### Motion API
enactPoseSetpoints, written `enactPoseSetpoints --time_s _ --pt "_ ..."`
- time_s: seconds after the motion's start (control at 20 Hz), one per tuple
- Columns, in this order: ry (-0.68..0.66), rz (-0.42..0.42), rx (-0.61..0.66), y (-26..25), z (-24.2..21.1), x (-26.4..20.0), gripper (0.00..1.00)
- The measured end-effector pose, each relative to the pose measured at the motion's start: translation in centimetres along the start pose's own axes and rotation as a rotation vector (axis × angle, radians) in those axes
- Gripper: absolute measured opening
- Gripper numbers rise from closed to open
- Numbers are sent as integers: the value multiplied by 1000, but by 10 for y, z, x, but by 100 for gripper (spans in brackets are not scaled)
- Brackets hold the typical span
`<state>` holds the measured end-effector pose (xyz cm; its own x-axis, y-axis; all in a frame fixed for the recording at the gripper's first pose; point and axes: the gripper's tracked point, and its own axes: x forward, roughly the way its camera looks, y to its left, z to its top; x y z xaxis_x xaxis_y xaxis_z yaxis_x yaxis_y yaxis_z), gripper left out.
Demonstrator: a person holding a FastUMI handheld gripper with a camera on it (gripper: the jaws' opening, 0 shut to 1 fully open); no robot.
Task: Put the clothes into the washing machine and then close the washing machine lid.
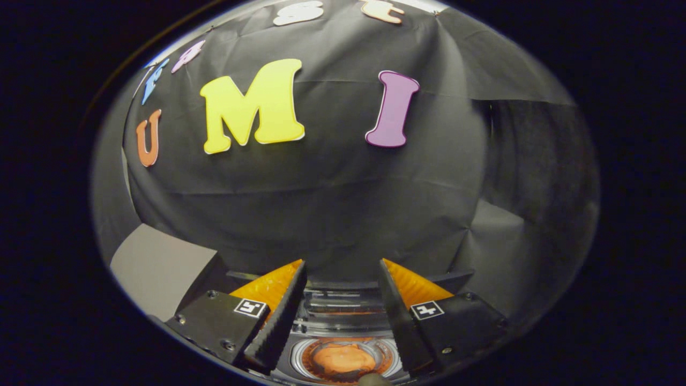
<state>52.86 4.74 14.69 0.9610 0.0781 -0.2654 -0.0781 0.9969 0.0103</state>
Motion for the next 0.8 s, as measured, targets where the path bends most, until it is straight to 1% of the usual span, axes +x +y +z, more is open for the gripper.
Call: enactPoseSetpoints --time_s 0.05,0.15,0.4,0.5,0.65,0.7,0.75,0.8 --pt "6 1 5 1 2 1 84" --pt "27 -14 12 1 2 16 83" --pt "96 -45 36 -2 -13 53 84" --pt "112 -60 42 -5 -17 60 83" --pt "165 -66 2 -6 -39 72 83" --pt "124 -69 -15 -6 -32 73 83" --pt "117 -77 -20 -10 -35 66 84" --pt "111 -67 -7 -10 -35 70 89"
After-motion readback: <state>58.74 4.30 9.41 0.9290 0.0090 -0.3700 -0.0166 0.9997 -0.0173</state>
